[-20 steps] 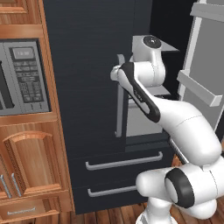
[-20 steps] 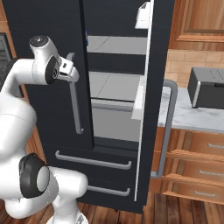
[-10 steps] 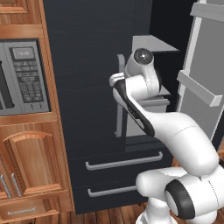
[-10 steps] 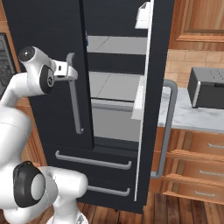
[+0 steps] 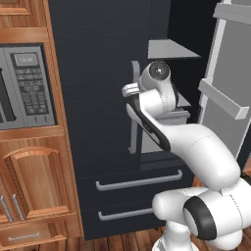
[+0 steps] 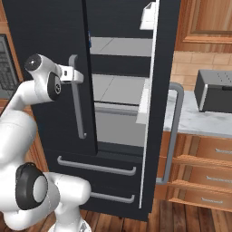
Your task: Open the fridge, grab two sodas, and place both sodas inside the bowl with ice on the dining counter.
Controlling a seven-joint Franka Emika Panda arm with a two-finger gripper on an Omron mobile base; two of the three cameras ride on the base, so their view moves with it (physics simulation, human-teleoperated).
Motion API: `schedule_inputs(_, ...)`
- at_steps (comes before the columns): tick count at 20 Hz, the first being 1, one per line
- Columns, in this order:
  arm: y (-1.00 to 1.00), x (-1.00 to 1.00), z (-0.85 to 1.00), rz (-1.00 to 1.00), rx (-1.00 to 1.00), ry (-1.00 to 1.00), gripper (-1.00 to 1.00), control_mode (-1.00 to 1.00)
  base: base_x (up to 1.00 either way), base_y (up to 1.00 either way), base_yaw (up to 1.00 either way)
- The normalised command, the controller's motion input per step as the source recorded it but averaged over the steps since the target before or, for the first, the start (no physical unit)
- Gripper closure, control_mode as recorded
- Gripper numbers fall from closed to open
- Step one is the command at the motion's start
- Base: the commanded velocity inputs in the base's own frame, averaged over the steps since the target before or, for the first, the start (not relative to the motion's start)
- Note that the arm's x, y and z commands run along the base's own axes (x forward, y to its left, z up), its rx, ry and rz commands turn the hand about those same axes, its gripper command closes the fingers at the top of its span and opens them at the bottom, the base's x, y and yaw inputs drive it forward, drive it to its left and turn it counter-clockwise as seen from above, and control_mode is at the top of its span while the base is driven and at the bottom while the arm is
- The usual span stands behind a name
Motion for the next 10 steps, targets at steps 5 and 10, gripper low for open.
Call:
schedule_inputs(5, -0.04, 0.33, -0.06, 0.00, 0.02, -0.03, -1.00, -1.00, 0.00, 0.00, 0.00)
schedule_inputs(10, -0.01, 0.38, -0.09, 0.00, 0.04, -0.01, -1.00, -1.00, 0.00, 0.00, 0.00)
